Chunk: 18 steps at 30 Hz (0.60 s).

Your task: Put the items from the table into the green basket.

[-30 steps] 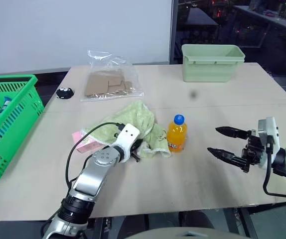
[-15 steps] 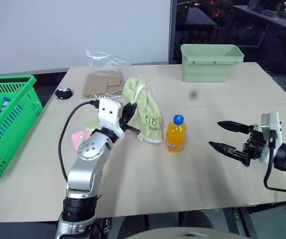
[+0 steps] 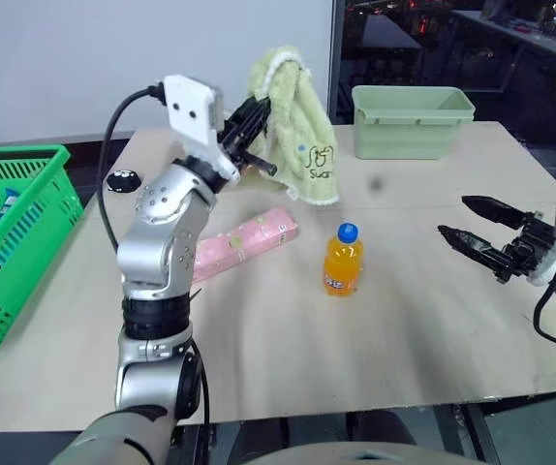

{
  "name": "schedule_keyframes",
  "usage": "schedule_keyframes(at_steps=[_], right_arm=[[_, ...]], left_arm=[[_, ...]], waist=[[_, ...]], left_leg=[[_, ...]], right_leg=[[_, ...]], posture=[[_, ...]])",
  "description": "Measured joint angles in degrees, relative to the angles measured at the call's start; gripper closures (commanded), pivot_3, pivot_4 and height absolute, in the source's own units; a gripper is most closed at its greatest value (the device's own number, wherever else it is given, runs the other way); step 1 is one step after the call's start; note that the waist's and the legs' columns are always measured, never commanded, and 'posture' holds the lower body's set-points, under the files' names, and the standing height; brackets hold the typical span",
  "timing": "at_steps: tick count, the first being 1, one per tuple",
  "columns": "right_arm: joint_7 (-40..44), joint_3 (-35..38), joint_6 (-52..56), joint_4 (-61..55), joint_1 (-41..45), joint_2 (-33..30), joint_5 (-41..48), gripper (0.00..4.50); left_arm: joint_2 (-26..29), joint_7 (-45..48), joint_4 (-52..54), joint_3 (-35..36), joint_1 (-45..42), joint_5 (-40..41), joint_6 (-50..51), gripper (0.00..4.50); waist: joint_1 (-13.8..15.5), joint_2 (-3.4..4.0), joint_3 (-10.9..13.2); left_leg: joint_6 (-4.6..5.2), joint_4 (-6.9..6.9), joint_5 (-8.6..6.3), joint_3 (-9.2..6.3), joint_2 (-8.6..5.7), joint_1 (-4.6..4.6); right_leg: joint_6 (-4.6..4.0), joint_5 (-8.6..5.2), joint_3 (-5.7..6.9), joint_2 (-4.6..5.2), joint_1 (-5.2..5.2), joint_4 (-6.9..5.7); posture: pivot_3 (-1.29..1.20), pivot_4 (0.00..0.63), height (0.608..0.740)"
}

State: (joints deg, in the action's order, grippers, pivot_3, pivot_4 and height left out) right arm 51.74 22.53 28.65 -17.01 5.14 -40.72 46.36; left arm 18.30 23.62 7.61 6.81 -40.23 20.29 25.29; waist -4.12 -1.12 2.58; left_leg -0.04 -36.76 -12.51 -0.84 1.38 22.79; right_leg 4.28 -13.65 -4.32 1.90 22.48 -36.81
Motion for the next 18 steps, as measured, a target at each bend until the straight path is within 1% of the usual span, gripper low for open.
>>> schedule_keyframes(at_steps=[2,4,6,8,10,12,18], right_arm=[[-0.5,0.6,-0.1,-0.3,-0.6,0.0,0.0,0.00],[-2.0,2.1,-0.6,-0.7,-2.8,0.0,-1.2,0.00],[-3.4,4.5,-1.5,-0.7,-4.9,0.0,-2.7,0.00],[-3.9,8.2,-2.3,-0.4,-8.2,-0.4,-3.5,0.00],[-4.1,11.6,-2.6,-0.6,-12.0,-0.5,-3.6,0.00],[-4.8,14.2,-2.5,-1.4,-15.4,-0.1,-3.6,0.00],[-8.3,19.3,-2.4,-7.8,-21.2,2.2,-2.1,0.00]], left_arm=[[-0.4,0.7,-3.4,-0.6,-1.9,-0.4,-1.2,4.47],[-1.8,3.6,-11.0,-2.5,-7.2,-1.2,-3.4,4.47],[-3.5,6.8,-16.4,-4.9,-11.7,-1.9,-5.9,4.47],[-6.1,10.9,-23.1,-8.0,-15.7,-3.0,-9.9,4.47],[-8.3,13.7,-29.9,-9.6,-18.4,-4.0,-13.8,4.47],[-10.4,15.5,-37.1,-9.8,-20.9,-4.9,-17.2,4.47],[-15.6,19.6,-48.6,-10.7,-27.5,-6.7,-23.5,4.47]], waist=[[-0.1,0.00,0.0],[0.2,-0.03,0.0],[0.1,-0.02,0.0],[-0.2,-0.02,0.0],[-1.0,0.03,0.0],[-2.8,0.05,0.0],[-8.1,0.07,0.0]], left_leg=[[0.00,-0.01,0.00,0.00,0.00,0.03],[0.00,-0.09,0.00,-0.16,-0.09,0.18],[0.00,-0.16,0.00,-0.16,-0.19,0.25],[0.10,-0.19,-0.06,-0.09,-0.28,0.28],[0.19,-0.19,-0.12,-0.05,-0.28,0.27],[0.21,-0.13,-0.13,-0.05,-0.27,0.27],[0.22,-0.01,-0.16,-0.05,-0.28,0.28]], right_leg=[[0.00,0.00,0.00,0.00,0.00,0.01],[0.01,-0.02,0.01,-0.04,0.00,0.03],[-0.18,-0.14,-0.13,-0.03,-0.03,0.11],[-0.11,-0.19,-0.31,-0.03,-0.04,0.15],[-0.04,-0.25,-0.36,-0.03,-0.04,0.14],[0.01,-0.28,-0.40,-0.05,0.02,0.10],[0.26,-0.42,-0.46,-0.04,0.07,0.10]], posture=[[-0.17,0.000,0.740],[-0.18,0.000,0.740],[-0.20,0.000,0.740],[-0.23,0.000,0.740],[-0.27,0.000,0.740],[-0.29,0.000,0.740],[-0.39,0.000,0.740]])
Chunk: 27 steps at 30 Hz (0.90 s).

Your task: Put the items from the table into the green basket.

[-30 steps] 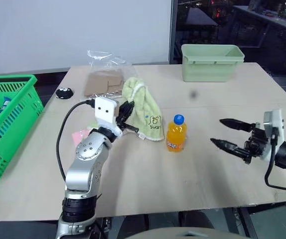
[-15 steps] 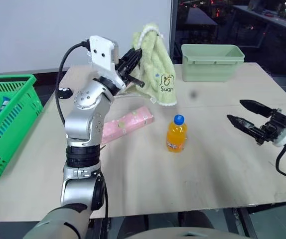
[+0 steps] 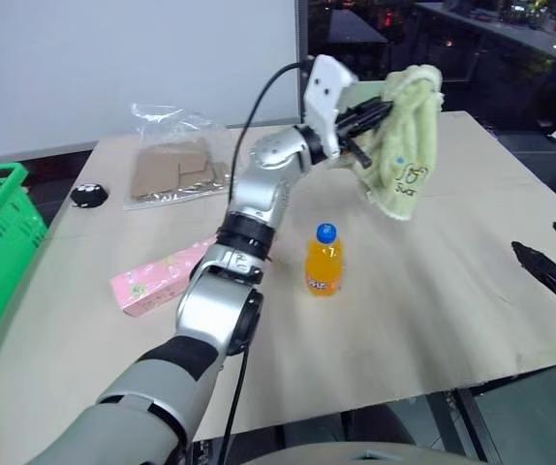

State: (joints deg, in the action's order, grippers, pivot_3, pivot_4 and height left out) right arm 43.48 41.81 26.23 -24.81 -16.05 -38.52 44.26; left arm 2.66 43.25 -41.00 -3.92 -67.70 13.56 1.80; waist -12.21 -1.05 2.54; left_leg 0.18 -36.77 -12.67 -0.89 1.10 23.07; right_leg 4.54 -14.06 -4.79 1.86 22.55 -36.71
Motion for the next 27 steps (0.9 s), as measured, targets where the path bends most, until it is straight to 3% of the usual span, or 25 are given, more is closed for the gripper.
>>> schedule_keyframes(at_steps=[12,13,15,21,22,23,24,27], right_arm=[[-6.4,3.2,0.2,-9.2,-7.7,5.0,2.9,0.00],[-6.7,3.2,0.1,-9.3,-7.9,5.2,2.9,0.00],[-7.2,3.2,-0.1,-9.8,-8.2,5.3,2.9,0.00],[-8.0,3.2,-0.3,-10.3,-8.8,5.6,3.0,0.00],[-8.0,3.2,-0.3,-10.3,-8.8,5.6,3.0,0.00],[-8.0,3.2,-0.3,-10.3,-8.8,5.6,3.0,0.00],[-8.1,3.2,-0.3,-10.3,-8.8,5.6,3.0,0.00],[-8.1,3.2,-0.3,-10.2,-8.5,5.5,3.0,0.00]], left_arm=[[-7.3,0.6,-19.6,-1.1,-10.5,-6.0,-10.4,4.47],[-8.0,0.3,-21.1,-1.0,-11.7,-6.4,-11.1,3.96],[-8.9,-0.3,-23.0,-0.7,-13.5,-6.7,-11.7,3.47],[-9.1,-6.0,-26.8,-0.6,-15.7,-9.2,-13.5,0.50],[-9.0,-6.4,-27.1,-0.6,-15.7,-9.4,-13.5,0.50],[-8.9,-7.9,-27.8,-0.6,-15.8,-10.1,-13.4,0.14],[-8.6,-10.3,-28.5,-0.6,-15.8,-10.7,-13.0,0.05],[-7.7,-13.8,-30.0,0.2,-15.9,-11.5,-12.2,0.05]], waist=[[-12.9,-0.43,0.3],[-14.0,-0.59,0.4],[-15.7,-0.68,0.4],[-19.2,-0.73,0.5],[-19.3,-0.73,0.5],[-19.7,-0.76,0.5],[-20.0,-0.76,0.5],[-20.1,-0.77,0.5]], left_leg=[[0.03,0.05,-0.03,0.05,-0.07,-0.26],[0.03,0.07,-0.04,0.02,-0.09,-0.33],[0.02,0.20,-0.06,0.04,-0.09,-0.36],[-0.19,0.38,-0.20,-0.16,-0.08,-0.69],[-0.19,0.38,-0.20,-0.20,-0.09,-0.70],[-0.19,0.38,-0.20,-0.32,-0.12,-0.71],[-0.19,0.38,-0.20,-0.39,-0.15,-0.71],[-0.19,0.38,-0.20,-0.53,-0.27,-0.76]], right_leg=[[0.02,-0.04,-0.10,0.16,-0.26,0.03],[0.04,-0.05,-0.07,0.18,-0.34,0.06],[0.05,-0.06,-0.07,0.23,-0.51,0.14],[0.07,-0.06,0.01,0.32,-1.02,0.33],[0.07,-0.06,0.01,0.33,-1.02,0.33],[0.08,-0.06,0.01,0.35,-1.05,0.34],[0.09,-0.06,0.02,0.37,-1.06,0.34],[0.32,0.07,0.02,0.39,-1.07,0.34]], posture=[[-0.48,0.000,0.740],[-0.48,0.000,0.740],[-0.49,0.000,0.740],[-0.48,0.000,0.740],[-0.48,0.000,0.740],[-0.48,0.000,0.740],[-0.48,0.000,0.740],[-0.47,0.000,0.740]])
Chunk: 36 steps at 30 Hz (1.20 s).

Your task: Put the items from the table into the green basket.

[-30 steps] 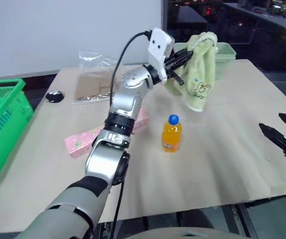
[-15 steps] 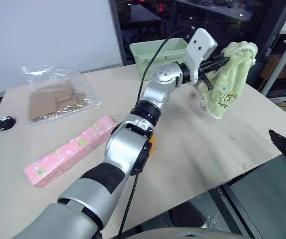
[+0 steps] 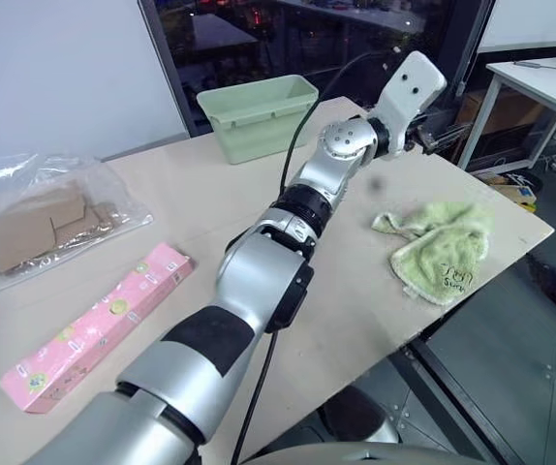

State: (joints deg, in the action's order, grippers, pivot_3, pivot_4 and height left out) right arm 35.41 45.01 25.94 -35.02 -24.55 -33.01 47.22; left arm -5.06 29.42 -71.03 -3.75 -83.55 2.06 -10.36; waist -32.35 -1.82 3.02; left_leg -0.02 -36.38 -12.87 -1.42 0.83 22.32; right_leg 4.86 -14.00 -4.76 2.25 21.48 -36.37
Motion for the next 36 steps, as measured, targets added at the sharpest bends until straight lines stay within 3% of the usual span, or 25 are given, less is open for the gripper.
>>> schedule_keyframes(at_steps=[10,17,20,26,29,33,36], right_arm=[[1.3,-2.3,0.3,0.1,2.9,-2.4,0.3,0.00],[3.3,-9.4,2.6,0.7,6.8,-5.3,1.0,0.00],[4.7,-13.2,3.2,2.6,10.2,-6.8,1.0,0.00],[7.8,-18.4,3.9,6.9,15.4,-8.6,0.4,0.00],[9.7,-21.1,3.9,10.0,18.4,-9.1,-0.6,0.00],[12.2,-23.9,3.7,13.1,21.5,-9.5,-2.3,0.00],[13.7,-25.1,3.7,15.3,22.9,-9.8,-3.6,0.00]], left_arm=[[4.2,-1.0,0.5,2.7,-1.4,-0.4,0.0,0.05],[16.0,-0.1,8.3,4.7,-1.6,-0.2,2.8,0.05],[23.6,2.7,18.2,5.9,1.5,0.5,7.6,0.05],[35.6,10.2,44.8,7.8,16.4,5.1,25.1,0.05],[42.6,13.0,61.0,11.3,28.1,9.8,36.3,0.05],[49.2,19.4,77.5,14.8,43.6,17.1,44.1,0.05],[50.8,22.9,83.3,14.6,52.2,20.4,46.6,0.05]], waist=[[0.5,-0.11,0.1],[2.1,-0.25,0.2],[3.8,-0.19,0.3],[10.3,0.14,0.5],[14.3,0.24,0.5],[19.7,0.35,0.4],[23.8,0.35,0.5]], left_leg=[[0.02,0.16,-0.02,-0.21,-0.44,-0.25],[0.03,0.17,-0.02,-0.28,-0.44,-0.35],[0.03,0.17,-0.02,-0.35,-0.42,-0.41],[0.28,0.19,0.13,-0.56,-0.41,-0.20],[0.29,0.18,0.13,-0.63,-0.42,-0.01],[0.30,0.06,0.12,-0.76,-0.46,0.35],[0.31,-0.11,0.13,-0.71,-0.52,0.49]], right_leg=[[0.36,-0.19,0.15,0.44,-0.01,-0.04],[0.39,-0.20,0.15,0.52,-0.02,-0.20],[0.48,-0.25,0.15,0.52,-0.01,-0.38],[0.51,-0.29,0.26,0.49,0.26,-0.59],[0.47,-0.27,0.33,0.50,0.41,-0.62],[0.23,-0.14,0.47,0.56,0.64,-0.57],[0.19,-0.14,0.66,0.59,0.64,-0.57]], posture=[[-0.40,0.000,0.740],[-0.30,0.000,0.740],[-0.25,0.000,0.740],[-0.15,0.000,0.740],[-0.12,0.000,0.740],[-0.09,0.000,0.740],[-0.07,0.000,0.740]])
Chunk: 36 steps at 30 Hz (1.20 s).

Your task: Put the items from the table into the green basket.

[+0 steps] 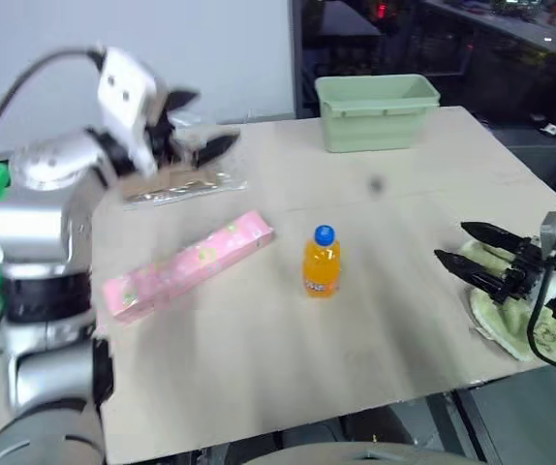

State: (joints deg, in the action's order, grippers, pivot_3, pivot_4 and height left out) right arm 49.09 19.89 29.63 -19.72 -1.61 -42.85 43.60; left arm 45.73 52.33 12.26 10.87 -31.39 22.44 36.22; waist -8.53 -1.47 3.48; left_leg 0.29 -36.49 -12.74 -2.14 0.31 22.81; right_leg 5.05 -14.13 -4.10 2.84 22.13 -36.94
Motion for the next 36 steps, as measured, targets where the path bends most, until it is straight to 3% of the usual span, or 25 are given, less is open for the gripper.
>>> schedule_keyframes(at_steps=[3,7,16,25,36], right_arm=[[1.8,-1.0,0.0,2.0,1.4,-0.7,-0.7,0.00],[3.3,-1.1,0.2,2.7,1.5,-1.4,-1.0,0.00],[4.5,1.1,2.6,1.0,-2.8,-3.3,-0.2,0.00],[4.2,3.1,4.0,-4.4,-7.3,-3.1,2.0,0.00],[1.8,3.8,4.3,-7.0,-8.4,-2.7,3.2,0.00]], left_arm=[[1.5,3.7,5.7,-0.8,8.7,2.6,0.2,0.05],[-0.4,4.1,7.2,-2.1,12.0,3.6,-1.6,0.05],[-4.9,5.3,7.5,-9.6,17.8,3.7,-6.3,0.05],[-17.5,0.6,0.2,-22.1,15.3,-4.2,-13.4,0.05],[-24.7,1.1,-16.3,-26.1,7.9,-9.5,-21.8,0.05]], waist=[[2.5,0.02,0.0],[4.7,0.10,-0.1],[4.6,0.32,-0.2],[4.0,0.41,-0.3],[1.4,0.48,-0.3]], left_leg=[[0.00,-0.10,0.01,0.17,0.00,-0.01],[0.01,-0.37,0.01,0.28,0.00,-0.08],[0.02,-0.56,0.01,0.35,0.02,-0.15],[0.03,-0.70,0.01,0.36,0.02,-0.12],[0.03,-0.72,0.00,0.33,0.02,-0.09]], right_leg=[[-0.05,-0.01,0.02,-0.01,-0.04,0.01],[-0.31,-0.09,0.07,-0.12,-0.25,0.03],[-0.38,-0.05,0.03,-0.20,-0.38,0.05],[-0.37,-0.05,-0.01,-0.24,-0.41,0.04],[-0.26,-0.11,-0.01,-0.27,-0.41,0.05]], posture=[[-0.06,0.000,0.740],[-0.08,0.000,0.740],[-0.12,0.000,0.740],[-0.18,0.003,0.740],[-0.24,0.008,0.740]])
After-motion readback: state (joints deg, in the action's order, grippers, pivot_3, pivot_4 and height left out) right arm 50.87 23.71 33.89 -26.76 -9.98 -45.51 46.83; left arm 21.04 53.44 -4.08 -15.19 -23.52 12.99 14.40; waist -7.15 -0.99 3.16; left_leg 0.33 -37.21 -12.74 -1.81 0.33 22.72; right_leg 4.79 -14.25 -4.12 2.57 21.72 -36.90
